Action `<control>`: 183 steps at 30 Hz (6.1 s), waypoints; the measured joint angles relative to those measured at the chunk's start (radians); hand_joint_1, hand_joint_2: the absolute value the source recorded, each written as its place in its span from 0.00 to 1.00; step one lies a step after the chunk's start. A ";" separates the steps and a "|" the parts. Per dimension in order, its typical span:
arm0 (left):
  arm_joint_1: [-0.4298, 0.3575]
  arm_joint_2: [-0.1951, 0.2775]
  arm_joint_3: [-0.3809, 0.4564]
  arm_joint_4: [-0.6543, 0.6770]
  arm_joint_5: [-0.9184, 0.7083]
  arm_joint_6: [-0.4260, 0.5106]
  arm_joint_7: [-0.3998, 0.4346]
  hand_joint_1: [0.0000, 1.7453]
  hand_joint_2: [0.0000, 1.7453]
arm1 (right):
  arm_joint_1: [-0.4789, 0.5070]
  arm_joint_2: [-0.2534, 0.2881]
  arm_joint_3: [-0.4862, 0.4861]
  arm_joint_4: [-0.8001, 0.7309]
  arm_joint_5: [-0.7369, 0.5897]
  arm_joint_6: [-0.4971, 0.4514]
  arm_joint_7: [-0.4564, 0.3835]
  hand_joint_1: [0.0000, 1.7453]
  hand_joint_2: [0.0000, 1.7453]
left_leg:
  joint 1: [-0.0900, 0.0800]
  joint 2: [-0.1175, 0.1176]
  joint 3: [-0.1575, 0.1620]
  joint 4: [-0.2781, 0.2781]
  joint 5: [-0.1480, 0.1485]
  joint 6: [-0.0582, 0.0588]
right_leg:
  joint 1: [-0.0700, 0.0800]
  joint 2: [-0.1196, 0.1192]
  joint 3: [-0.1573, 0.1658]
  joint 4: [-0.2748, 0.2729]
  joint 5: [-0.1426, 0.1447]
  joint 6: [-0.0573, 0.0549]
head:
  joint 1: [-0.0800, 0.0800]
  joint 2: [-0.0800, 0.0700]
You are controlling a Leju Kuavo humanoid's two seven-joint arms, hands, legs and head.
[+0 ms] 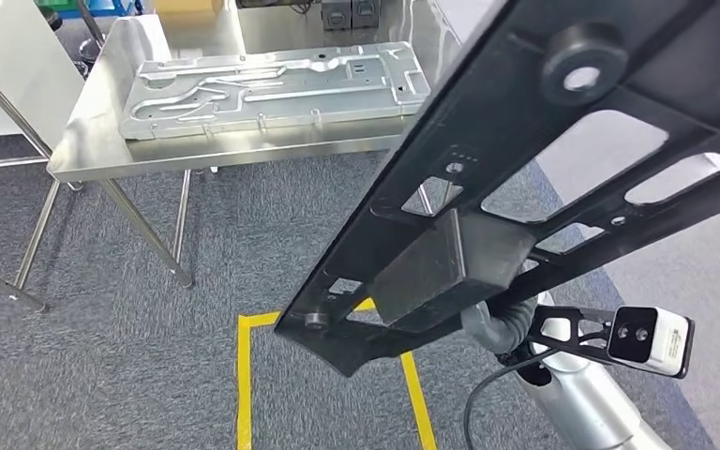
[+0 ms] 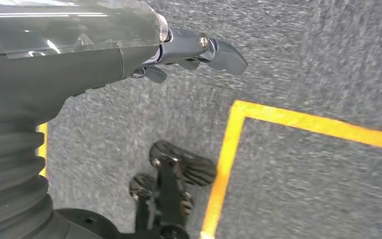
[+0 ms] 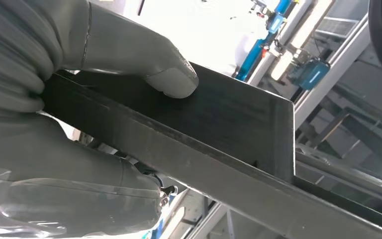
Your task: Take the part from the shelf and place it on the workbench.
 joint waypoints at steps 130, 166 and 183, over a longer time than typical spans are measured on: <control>-0.003 -0.005 0.021 0.000 0.002 -0.064 -0.161 0.00 1.00 | -0.712 0.364 0.147 1.342 1.672 -0.404 0.451 0.50 0.50 | 0.023 -0.017 -0.041 0.032 0.006 -0.041 | -0.005 -0.003 -0.110 -0.021 0.116 -0.010 | 0.003 0.000; 0.018 -0.012 0.025 0.003 0.039 -0.069 -0.177 0.00 0.00 | -0.324 0.330 -0.204 0.584 0.624 -0.619 -0.015 0.00 0.00 | 0.030 -0.017 -0.051 0.044 0.000 -0.064 | 0.010 -0.012 -0.040 -0.116 0.111 -0.032 | 0.003 0.000; 0.031 -0.036 0.074 0.003 0.090 -0.066 -0.187 0.00 0.00 | 0.392 0.217 -0.711 0.044 0.751 -0.771 -0.014 0.00 0.00 | 0.030 -0.019 -0.016 0.021 0.001 -0.029 | -0.004 -0.007 -0.044 -0.037 0.026 0.012 | 0.003 0.000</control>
